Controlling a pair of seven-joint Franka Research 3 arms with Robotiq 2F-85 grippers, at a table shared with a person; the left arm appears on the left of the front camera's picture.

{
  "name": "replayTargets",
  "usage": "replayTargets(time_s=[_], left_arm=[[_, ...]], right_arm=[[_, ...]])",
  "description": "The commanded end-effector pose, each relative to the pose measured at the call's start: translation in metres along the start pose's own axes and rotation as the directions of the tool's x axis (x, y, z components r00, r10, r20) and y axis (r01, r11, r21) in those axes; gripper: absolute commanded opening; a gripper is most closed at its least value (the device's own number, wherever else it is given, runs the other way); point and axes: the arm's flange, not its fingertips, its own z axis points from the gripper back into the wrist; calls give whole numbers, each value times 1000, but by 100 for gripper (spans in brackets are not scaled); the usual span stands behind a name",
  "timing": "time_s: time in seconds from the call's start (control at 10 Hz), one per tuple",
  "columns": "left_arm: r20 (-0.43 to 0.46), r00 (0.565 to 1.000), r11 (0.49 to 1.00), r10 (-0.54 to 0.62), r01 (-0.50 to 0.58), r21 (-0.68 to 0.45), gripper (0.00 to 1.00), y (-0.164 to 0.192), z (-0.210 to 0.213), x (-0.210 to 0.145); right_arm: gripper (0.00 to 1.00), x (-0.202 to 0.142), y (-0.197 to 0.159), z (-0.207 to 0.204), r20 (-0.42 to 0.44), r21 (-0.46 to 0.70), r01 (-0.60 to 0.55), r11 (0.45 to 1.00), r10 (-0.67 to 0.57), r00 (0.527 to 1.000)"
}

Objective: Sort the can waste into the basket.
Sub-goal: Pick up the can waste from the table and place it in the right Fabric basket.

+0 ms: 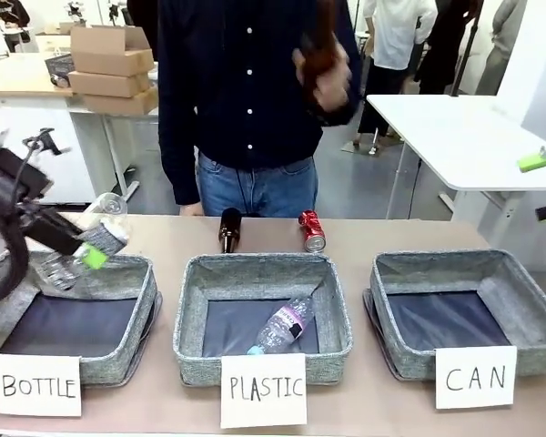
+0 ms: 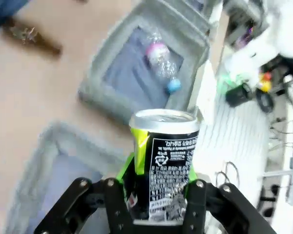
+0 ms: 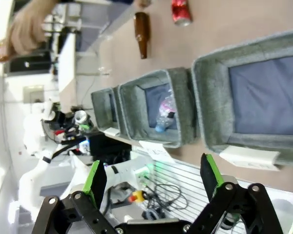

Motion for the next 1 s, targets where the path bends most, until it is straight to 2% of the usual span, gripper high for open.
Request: replayTargets(time_s=[0.0,0.1,0.2,0.3,0.4,0.5,0.6,0.8,0.9], left_arm=[[76,929,931,-361,355,82,43,-41,-49,93],[69,860,861,-506,499,102,43,-73,-79,140],[61,805,807,-590,586,74,43,-105,-121,185],[59,772,775,-633,631,44,43,-129,-160,213],[97,752,757,-652,652,31,43,-152,-201,232],[118,712,719,-692,694,25,43,-171,-244,249],[101,676,682,-730,731,34,43,-189,-291,266],[59,646,648,-761,762,13,43,-194,-356,285],[70,635,637,-769,771,8,43,-177,-382,288]], right_arm=[[100,-6,-25,54,39,-122,7,993,-2,999],[100,-14,-50,82,72,-117,53,992,-45,996],[100,-26,-82,110,129,-62,134,989,-125,984],[100,-41,-111,130,161,-33,173,984,-166,973],[100,-51,-138,145,196,74,218,973,-229,953],[100,-60,-159,150,211,147,228,962,-256,943],[100,-53,-119,138,189,-16,212,977,-206,960],[100,-53,-119,138,189,-16,212,977,-206,960],[100,-53,-119,138,189,-16,212,977,-206,960]])
